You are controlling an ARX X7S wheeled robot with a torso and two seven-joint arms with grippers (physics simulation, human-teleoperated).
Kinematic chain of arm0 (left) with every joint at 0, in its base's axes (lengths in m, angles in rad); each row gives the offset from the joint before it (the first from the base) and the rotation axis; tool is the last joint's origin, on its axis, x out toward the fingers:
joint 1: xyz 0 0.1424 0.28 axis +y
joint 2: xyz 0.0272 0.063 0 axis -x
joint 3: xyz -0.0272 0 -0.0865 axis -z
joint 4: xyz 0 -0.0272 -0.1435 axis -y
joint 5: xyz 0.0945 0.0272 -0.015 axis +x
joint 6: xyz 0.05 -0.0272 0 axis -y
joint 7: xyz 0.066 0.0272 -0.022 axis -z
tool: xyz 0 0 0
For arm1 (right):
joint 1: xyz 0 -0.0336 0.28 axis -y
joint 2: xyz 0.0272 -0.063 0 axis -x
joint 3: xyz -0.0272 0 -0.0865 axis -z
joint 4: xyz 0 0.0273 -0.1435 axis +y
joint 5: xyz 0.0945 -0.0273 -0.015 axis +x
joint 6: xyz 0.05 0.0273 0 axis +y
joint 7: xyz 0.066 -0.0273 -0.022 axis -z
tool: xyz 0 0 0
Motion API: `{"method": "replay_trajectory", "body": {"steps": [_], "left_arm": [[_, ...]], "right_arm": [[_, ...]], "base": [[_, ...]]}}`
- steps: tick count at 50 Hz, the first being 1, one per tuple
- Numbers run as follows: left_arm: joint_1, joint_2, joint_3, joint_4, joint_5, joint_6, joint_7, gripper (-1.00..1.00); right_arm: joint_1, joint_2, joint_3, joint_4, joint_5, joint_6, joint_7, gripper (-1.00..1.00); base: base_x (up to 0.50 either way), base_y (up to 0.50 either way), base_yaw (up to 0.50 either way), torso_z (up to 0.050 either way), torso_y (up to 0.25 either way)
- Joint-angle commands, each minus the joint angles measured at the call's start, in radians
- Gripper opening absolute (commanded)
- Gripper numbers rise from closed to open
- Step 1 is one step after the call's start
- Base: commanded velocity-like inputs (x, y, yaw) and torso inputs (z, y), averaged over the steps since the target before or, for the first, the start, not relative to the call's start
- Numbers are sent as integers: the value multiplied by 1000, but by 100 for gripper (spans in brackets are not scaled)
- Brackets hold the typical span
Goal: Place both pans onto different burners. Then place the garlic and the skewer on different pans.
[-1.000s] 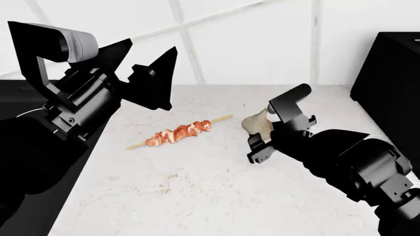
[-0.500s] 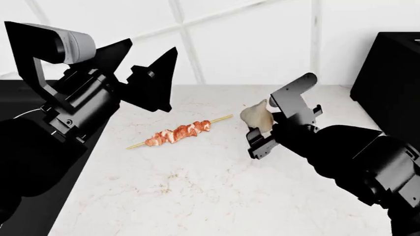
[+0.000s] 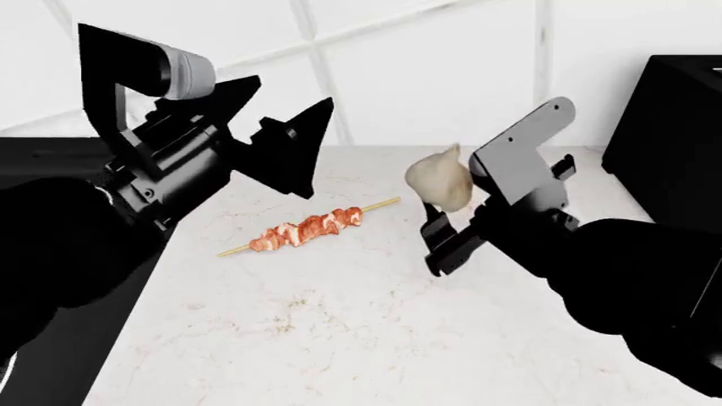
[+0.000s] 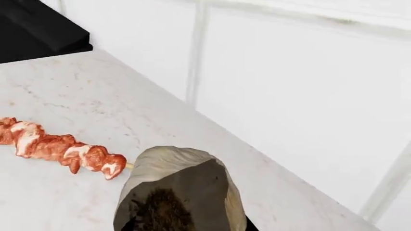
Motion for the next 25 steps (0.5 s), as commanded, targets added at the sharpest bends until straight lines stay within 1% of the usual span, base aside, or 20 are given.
{"method": "replay_trajectory", "body": {"steps": [1, 2, 4, 11, 13, 18, 25], "left_arm": [[-327, 29, 286, -350, 206, -185, 455, 100], [-356, 41, 318, -399, 242, -185, 507, 100], [-389, 62, 360, -467, 290, -180, 569, 100], [-445, 94, 457, -574, 384, -168, 696, 100], [-455, 105, 484, -604, 418, -158, 716, 100], [-459, 116, 517, -643, 447, -152, 747, 100], [-438, 110, 566, -640, 486, -132, 781, 100]], "right_arm": [[-21, 62, 67, -200, 80, 3, 72, -100], [-23, 65, 69, -207, 82, 0, 73, -100], [-25, 68, 73, -214, 86, -3, 74, -100], [-34, 70, 74, -215, 84, -15, 73, -100], [-38, 70, 74, -215, 81, -21, 71, -100], [-43, 72, 76, -216, 79, -29, 69, -100], [-50, 69, 72, -215, 74, -37, 67, -100]], "base": [[0, 0, 0, 0, 0], [0, 0, 0, 0, 0], [0, 0, 0, 0, 0], [0, 0, 0, 0, 0], [0, 0, 0, 0, 0], [0, 0, 0, 0, 0], [0, 0, 0, 0, 0]]}}
